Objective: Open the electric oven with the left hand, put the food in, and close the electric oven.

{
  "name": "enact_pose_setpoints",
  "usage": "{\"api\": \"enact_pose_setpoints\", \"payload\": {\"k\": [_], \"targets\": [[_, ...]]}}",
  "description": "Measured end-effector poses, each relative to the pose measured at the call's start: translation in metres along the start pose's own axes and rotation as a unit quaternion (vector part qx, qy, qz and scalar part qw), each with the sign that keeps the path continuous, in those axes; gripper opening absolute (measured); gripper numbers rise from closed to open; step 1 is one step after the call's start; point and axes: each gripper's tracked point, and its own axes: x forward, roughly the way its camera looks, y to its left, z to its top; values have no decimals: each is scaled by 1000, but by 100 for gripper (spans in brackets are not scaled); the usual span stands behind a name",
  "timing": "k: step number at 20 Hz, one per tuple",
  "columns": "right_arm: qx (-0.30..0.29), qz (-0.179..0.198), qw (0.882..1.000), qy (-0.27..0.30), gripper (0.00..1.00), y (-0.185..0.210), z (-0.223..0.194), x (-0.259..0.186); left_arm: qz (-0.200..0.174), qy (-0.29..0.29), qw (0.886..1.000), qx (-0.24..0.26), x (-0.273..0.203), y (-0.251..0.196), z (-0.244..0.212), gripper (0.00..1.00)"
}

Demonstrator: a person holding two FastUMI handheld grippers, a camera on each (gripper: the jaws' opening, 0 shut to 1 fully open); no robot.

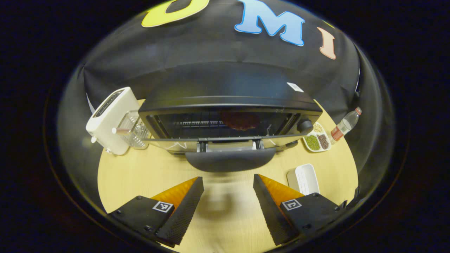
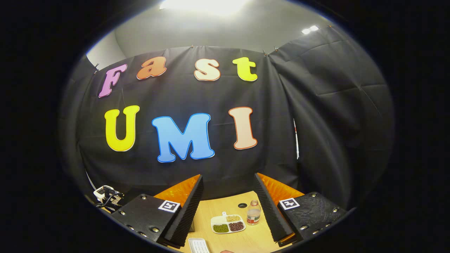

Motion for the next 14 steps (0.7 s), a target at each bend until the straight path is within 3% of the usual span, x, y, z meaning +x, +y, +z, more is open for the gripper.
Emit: {"api": "enact_pose_setpoints", "payload": {"k": [1, 2, 3, 4, 6, 10, 13, 14], "targets": [[-1, 2, 1000, 1, 87, 0, -2, 0, 5, -20, 1000, 2, -7, 0, 8, 92], [-1, 5, 1000, 3, 87, -1, -3, -1, 5, -42, 999, 2, -16, -3, 18, 96], [-2, 7, 1000, 5, 87, -1, -4, -1, 4, -64, 998, 3, -25, -8, 30, 92], [-3, 11, 1000, 6, 87, -2, -6, -2, 4, -88, 996, 5, -40, -11, 43, 96], [-5, 23, 1000, 7, 87, -2, -6, -3, 5, -151, 988, 13, -75, -17, 71, 96], [-21, 51, 998, 4, 87, 0, -2, 1, 26, -306, 952, 15, -172, -32, 139, 100], [-16, 76, 997, 2, 87, 6, 6, 2, 22, -387, 922, -12, -241, -45, 171, 100], [-12, 82, 997, 1, 87, 8, 10, 3, 24, -412, 911, -15, -262, -46, 181, 96]]}}
